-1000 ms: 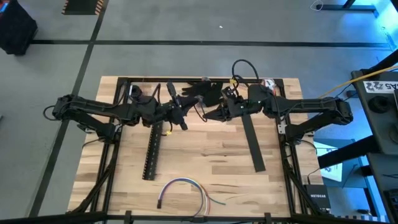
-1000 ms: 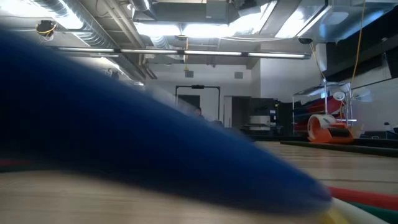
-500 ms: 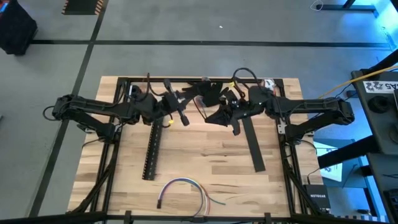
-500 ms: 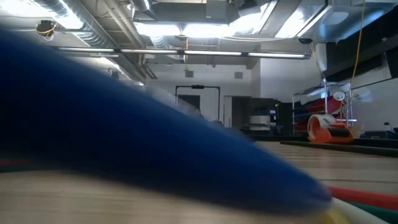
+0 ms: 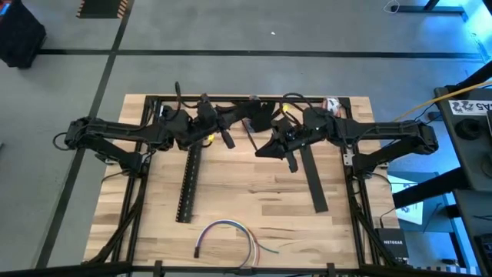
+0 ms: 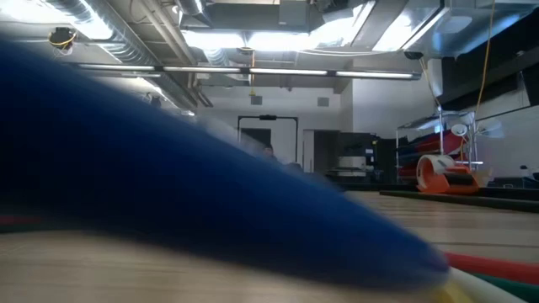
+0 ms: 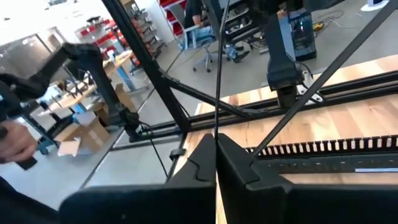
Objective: Ziptie cables
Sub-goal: Wrap the cable wires together using the black zip tie
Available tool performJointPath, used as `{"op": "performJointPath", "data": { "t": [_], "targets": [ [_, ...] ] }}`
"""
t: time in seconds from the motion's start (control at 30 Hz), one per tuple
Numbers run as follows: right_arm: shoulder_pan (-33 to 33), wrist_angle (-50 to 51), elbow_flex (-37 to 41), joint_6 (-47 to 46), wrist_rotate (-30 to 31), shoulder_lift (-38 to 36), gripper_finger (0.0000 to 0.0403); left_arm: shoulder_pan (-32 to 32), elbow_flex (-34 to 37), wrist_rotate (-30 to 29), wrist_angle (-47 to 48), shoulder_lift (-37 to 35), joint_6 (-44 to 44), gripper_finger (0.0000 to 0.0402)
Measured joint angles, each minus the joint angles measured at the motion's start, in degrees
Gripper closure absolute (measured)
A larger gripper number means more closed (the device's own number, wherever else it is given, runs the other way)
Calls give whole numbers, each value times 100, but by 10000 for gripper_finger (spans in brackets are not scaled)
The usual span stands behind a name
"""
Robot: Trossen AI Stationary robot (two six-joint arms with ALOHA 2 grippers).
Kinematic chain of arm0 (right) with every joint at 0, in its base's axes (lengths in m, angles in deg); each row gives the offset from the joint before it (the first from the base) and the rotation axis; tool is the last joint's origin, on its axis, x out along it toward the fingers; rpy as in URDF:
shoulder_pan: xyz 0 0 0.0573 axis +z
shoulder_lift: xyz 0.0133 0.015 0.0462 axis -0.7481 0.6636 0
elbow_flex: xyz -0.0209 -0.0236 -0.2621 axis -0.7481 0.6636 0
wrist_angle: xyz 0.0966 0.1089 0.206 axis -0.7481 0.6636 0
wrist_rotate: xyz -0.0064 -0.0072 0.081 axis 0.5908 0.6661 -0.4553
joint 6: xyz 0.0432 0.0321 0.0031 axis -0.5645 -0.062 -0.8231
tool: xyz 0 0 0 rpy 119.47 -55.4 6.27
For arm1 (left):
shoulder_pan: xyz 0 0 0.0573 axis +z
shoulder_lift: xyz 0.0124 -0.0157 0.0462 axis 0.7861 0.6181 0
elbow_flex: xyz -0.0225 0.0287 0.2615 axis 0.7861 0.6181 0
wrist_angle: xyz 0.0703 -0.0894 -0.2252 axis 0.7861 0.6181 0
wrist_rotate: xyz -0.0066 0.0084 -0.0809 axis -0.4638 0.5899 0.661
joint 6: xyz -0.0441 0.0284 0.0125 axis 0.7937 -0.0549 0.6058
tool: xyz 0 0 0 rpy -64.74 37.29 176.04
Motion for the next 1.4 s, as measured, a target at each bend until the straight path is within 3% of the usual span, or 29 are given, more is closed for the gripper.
{"op": "performJointPath", "data": {
  "t": [0.23,0.5,0.67,0.87,1.0,1.4],
  "targets": [
    [0,619,-4,679,358,2,403,112,0,71,313,2,-75,401],
    [4,2225,90,1671,1223,246,403,195,0,58,2559,151,1117,402],
    [12,1825,736,1705,1243,563,403,119,-2,7,3277,785,2018,402],
    [15,353,1628,1055,671,865,403,0,-2,2,3213,1862,2966,401],
    [15,-190,2117,762,696,905,403,-2,-2,95,3194,2451,3643,396],
    [20,-1100,3227,637,1087,916,403,189,-7,940,2225,3533,3771,394]
  ]
}}
